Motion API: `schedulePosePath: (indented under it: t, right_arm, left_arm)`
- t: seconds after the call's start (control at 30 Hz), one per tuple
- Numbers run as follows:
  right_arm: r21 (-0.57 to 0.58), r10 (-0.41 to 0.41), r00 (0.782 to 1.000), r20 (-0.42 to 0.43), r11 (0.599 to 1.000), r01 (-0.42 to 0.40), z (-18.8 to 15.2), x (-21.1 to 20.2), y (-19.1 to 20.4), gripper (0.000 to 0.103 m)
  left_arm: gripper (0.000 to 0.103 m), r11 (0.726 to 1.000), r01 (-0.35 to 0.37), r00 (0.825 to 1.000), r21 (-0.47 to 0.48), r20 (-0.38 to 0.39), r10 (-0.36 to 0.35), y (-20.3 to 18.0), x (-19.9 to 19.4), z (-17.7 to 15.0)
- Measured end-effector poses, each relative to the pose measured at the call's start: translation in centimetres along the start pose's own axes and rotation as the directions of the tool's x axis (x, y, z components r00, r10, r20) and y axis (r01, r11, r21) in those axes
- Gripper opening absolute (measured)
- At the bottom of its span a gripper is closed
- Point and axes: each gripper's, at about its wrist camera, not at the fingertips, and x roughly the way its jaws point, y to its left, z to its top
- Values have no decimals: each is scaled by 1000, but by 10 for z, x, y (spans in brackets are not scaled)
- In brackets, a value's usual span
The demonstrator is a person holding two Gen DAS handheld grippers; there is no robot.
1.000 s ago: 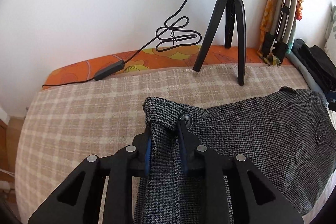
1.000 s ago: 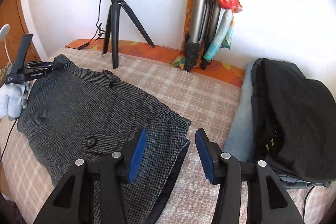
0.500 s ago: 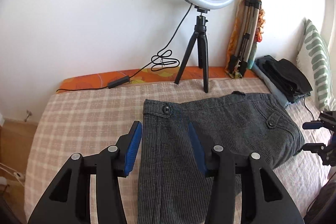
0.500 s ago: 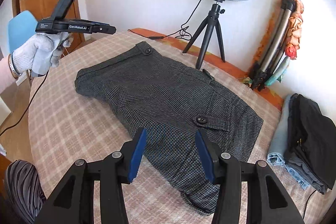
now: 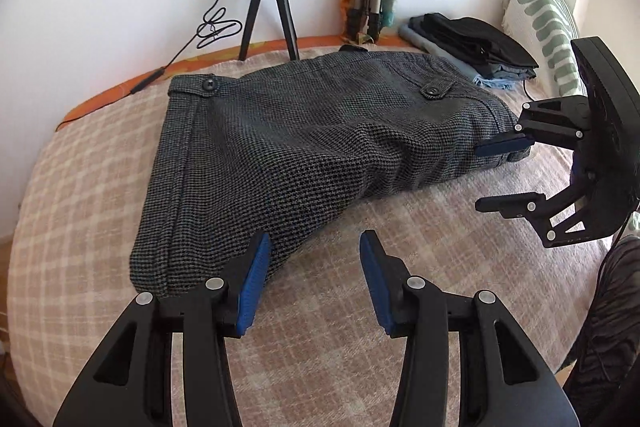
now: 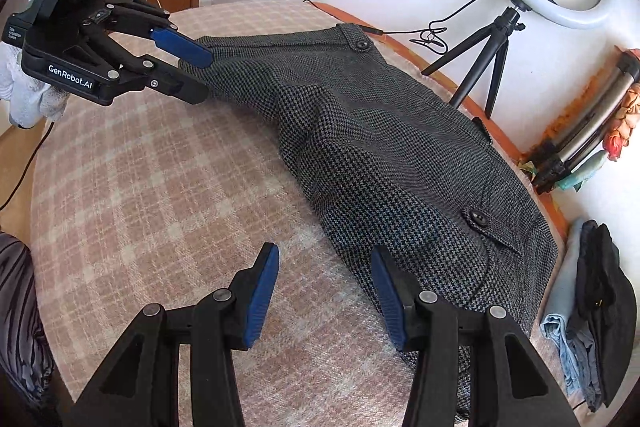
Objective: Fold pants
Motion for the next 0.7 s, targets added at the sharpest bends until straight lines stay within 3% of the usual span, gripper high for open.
schedulePosePath:
  t: [0.17,0.47,0.63,0.7]
  right_arm:
    - [-54,-43,999,-33,998,42,2,21,-1,49]
    - [-177,-112,993,-35,979,104,14,39,3,52]
    - [-185,-108,993,-38,978,99,23,44,-3,52]
    - [-172,-100,994,-46,981,90,28,47,-7,46]
  left_arm:
    - [42,998,-45,999,45,-19,46,1,18,12]
    - [42,1000,-1,999,-13,-38,1,30,41,42]
    - [42,1000,19,999,-23,-49,-21,36,51,49]
    - [42,999,27,998,-27,-52,-28,38,53,51]
